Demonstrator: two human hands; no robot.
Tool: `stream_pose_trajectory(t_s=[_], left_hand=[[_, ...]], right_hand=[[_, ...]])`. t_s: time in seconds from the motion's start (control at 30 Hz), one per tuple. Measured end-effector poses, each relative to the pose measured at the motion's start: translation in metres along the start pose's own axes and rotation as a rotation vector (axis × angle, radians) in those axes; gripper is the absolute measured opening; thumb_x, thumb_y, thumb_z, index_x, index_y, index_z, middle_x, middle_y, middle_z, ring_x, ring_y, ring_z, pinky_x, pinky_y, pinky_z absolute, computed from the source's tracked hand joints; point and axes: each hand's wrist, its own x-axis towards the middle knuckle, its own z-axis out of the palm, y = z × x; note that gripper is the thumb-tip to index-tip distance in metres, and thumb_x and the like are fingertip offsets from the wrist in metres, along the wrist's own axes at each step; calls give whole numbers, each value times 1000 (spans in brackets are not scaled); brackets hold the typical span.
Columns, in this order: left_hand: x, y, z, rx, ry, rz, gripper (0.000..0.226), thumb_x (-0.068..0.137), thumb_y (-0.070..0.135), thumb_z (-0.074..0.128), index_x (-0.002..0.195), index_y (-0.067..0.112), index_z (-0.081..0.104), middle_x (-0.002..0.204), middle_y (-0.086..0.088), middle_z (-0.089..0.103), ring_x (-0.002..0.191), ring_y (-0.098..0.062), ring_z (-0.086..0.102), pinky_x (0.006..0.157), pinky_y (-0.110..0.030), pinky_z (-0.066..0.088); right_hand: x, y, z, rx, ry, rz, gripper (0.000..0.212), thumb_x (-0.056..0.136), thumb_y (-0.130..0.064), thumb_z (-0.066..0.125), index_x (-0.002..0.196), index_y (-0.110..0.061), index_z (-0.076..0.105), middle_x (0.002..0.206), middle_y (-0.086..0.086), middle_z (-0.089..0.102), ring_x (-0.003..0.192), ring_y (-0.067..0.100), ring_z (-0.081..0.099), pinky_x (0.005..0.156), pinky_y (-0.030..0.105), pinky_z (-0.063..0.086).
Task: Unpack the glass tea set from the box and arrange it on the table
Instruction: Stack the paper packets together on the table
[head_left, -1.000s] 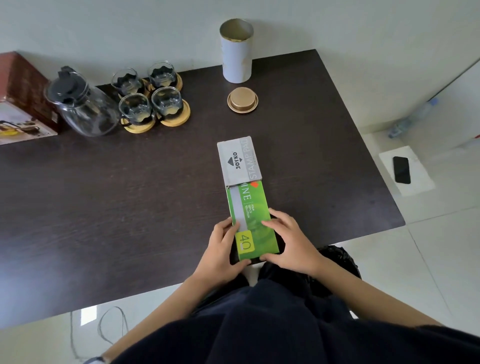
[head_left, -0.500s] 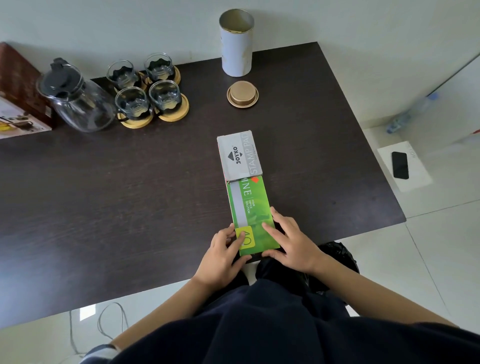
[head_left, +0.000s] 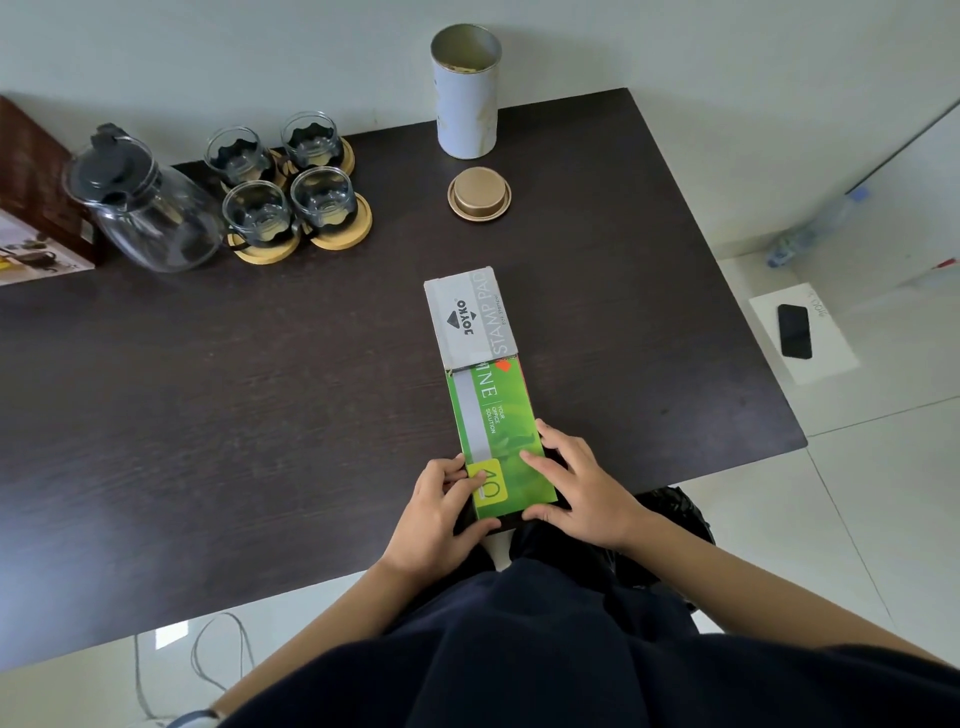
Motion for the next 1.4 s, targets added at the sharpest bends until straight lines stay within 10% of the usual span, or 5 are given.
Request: stream_pose_trajectory(t_s=[0.47,0.73,0.9,1.1,1.4], left_hand=[[9,8,-15,-126,-90,-137,72,65,41,82,124,10,55,121,2,40,111,-1,45,94,-16,42],[72,20,-45,-327,147,-604,60,78,45,72,123,10,52,105,-1,60,81,-4,61,73,-15,50],[139,0,-55,-226,191,-801,45,90,44,54,113,6,60,95,-2,63,101,-22,57,83,-30,42],[164,5,-53,-213,143,-812,22,86,27,62,95,7,61,88,-3,64,83,-20,57,70,-28,42],[159,-4,-51,-435,206,-853,21,83,18,66,102,10,61,97,-1,67,92,-20,64,85,-38,53]], right_hand=[[11,-17,-22,262,-20,285,84,61,-52,82,133,-19,54,139,-21,33,129,0,37,107,21,30],[83,-18,-48,391,275,682,42,87,-31,67,122,-10,60,104,-2,65,81,1,61,72,7,45],[147,-15,-57,411,289,841,47,90,-36,59,125,-4,56,112,6,65,104,18,60,86,27,44],[180,-12,-45,338,198,920,38,79,-45,65,86,-7,66,80,5,68,69,18,65,48,25,42],[182,-10,-47,523,170,956,59,54,-58,71,97,-18,67,98,3,68,81,19,68,75,37,58]])
